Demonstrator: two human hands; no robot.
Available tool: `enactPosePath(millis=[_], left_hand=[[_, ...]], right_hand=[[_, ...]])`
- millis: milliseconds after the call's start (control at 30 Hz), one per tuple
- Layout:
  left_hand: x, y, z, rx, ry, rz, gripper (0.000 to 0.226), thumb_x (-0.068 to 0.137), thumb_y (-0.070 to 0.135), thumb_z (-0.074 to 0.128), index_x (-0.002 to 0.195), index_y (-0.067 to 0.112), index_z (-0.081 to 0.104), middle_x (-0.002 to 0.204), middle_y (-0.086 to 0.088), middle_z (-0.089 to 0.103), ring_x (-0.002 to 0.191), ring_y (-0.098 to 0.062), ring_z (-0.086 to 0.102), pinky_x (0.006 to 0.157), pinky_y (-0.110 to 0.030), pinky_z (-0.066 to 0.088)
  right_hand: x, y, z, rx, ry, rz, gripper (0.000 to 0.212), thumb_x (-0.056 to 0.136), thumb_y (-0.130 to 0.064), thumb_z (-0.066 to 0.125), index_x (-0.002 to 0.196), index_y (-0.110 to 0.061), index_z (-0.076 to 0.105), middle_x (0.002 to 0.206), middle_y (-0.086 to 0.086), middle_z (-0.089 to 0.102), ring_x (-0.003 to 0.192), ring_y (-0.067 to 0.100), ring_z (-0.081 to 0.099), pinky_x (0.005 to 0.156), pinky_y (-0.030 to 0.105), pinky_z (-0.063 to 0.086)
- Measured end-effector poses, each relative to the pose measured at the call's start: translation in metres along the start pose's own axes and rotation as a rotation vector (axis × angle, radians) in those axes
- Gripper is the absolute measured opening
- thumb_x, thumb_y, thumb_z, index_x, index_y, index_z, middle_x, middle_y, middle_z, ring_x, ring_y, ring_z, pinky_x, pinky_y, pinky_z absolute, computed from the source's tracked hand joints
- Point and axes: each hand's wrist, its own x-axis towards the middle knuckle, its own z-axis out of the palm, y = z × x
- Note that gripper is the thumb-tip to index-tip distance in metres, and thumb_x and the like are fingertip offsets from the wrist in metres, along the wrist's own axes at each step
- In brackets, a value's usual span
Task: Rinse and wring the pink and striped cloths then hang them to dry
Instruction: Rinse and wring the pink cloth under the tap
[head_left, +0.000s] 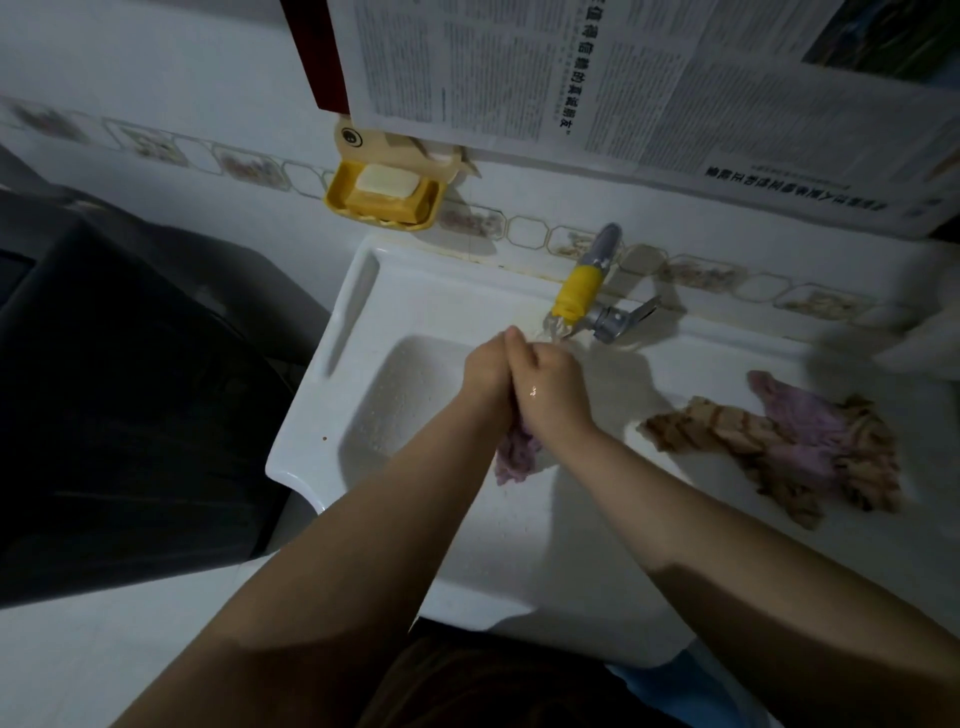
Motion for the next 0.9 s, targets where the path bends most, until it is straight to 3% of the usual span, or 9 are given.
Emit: enactPosePath(millis=[100, 233, 300, 367, 467, 567, 767, 833, 900], left_hand=[[-0.006, -0.003, -0.012, 0.060, -0.192, -0.088, 0.056, 0.102, 0.038, 0.034, 0.128, -0.010, 0.049, 0.122, -0.035, 0.055, 0.114, -0.049, 0.053, 0.095, -0.048, 0.047], [0.002, -0.010, -0.039, 0.060, -0.378, -0.200, 0.062, 0.098, 0.053, 0.036, 0.086, 0.004, 0.073, 0.087, -0.016, 0.072, 0.083, -0.027, 0.069, 0.088, -0.036, 0.053], [0.012, -0.012, -0.055, -0.004, -0.370, -0.121, 0.054, 0.099, 0.043, 0.042, 0.081, 0.004, 0.075, 0.084, -0.014, 0.073, 0.076, -0.022, 0.071, 0.076, -0.030, 0.058], [0.018, -0.014, -0.066, -0.043, -0.344, -0.019, 0.042, 0.098, 0.032, 0.048, 0.105, -0.006, 0.065, 0.092, -0.018, 0.070, 0.079, -0.025, 0.069, 0.076, -0.031, 0.058], [0.025, -0.016, -0.070, -0.062, -0.292, 0.094, 0.027, 0.099, 0.019, 0.048, 0.110, -0.005, 0.054, 0.095, -0.019, 0.062, 0.082, -0.028, 0.062, 0.073, -0.033, 0.056], [0.026, -0.016, -0.071, -0.029, -0.254, 0.212, 0.015, 0.100, 0.010, 0.042, 0.097, 0.011, 0.057, 0.085, -0.008, 0.064, 0.078, -0.020, 0.059, 0.065, -0.027, 0.054], [0.024, -0.017, -0.061, 0.111, -0.183, 0.226, 0.022, 0.100, 0.008, 0.044, 0.115, 0.012, 0.060, 0.099, -0.004, 0.066, 0.084, -0.013, 0.065, 0.072, -0.023, 0.056], [0.022, -0.017, -0.055, 0.186, -0.159, 0.203, 0.020, 0.101, 0.008, 0.042, 0.106, 0.005, 0.062, 0.091, -0.011, 0.065, 0.076, -0.016, 0.063, 0.068, -0.024, 0.054], [0.020, -0.015, -0.048, 0.173, -0.177, 0.121, 0.027, 0.102, 0.013, 0.039, 0.091, 0.004, 0.061, 0.078, -0.017, 0.061, 0.062, -0.020, 0.060, 0.056, -0.023, 0.051]], right_hand=[[0.007, 0.005, -0.007, -0.025, -0.057, 0.036, 0.049, 0.093, -0.047, 0.048, 0.054, -0.017, 0.047, 0.062, 0.010, 0.058, 0.070, 0.029, 0.060, 0.069, 0.036, 0.046], [0.035, 0.025, -0.035, 0.268, -0.235, 0.326, 0.028, 0.085, -0.036, 0.068, 0.073, -0.011, 0.068, 0.077, 0.015, 0.070, 0.071, 0.023, 0.064, 0.063, 0.026, 0.047], [0.037, 0.034, -0.042, 0.316, -0.362, 0.344, 0.023, 0.078, -0.035, 0.074, 0.080, -0.012, 0.071, 0.082, 0.013, 0.072, 0.069, 0.022, 0.066, 0.061, 0.025, 0.049], [0.038, 0.040, -0.048, 0.202, -0.453, 0.284, 0.020, 0.074, -0.032, 0.077, 0.077, -0.014, 0.070, 0.070, 0.007, 0.070, 0.060, 0.019, 0.062, 0.059, 0.029, 0.045], [0.039, 0.043, -0.053, 0.166, -0.462, 0.218, 0.011, 0.085, -0.011, 0.068, 0.076, -0.015, 0.062, 0.055, 0.000, 0.059, 0.044, 0.008, 0.050, 0.047, 0.023, 0.038], [0.037, 0.043, -0.054, 0.455, -0.432, 0.292, 0.014, 0.088, -0.002, 0.060, 0.080, -0.014, 0.061, 0.073, 0.007, 0.062, 0.067, 0.016, 0.058, 0.067, 0.028, 0.045], [0.032, 0.025, -0.052, 0.987, -0.390, 0.326, 0.034, 0.091, 0.004, 0.045, 0.071, -0.019, 0.061, 0.083, 0.008, 0.066, 0.082, 0.020, 0.064, 0.072, 0.036, 0.054], [0.029, 0.019, -0.042, 0.893, -0.327, 0.299, 0.027, 0.093, 0.000, 0.045, 0.076, -0.019, 0.053, 0.080, 0.003, 0.059, 0.077, 0.015, 0.059, 0.073, 0.035, 0.048], [0.027, 0.014, -0.035, 0.526, -0.262, 0.148, 0.015, 0.093, -0.018, 0.055, 0.079, -0.019, 0.056, 0.073, -0.004, 0.060, 0.072, 0.010, 0.057, 0.075, 0.031, 0.045]])
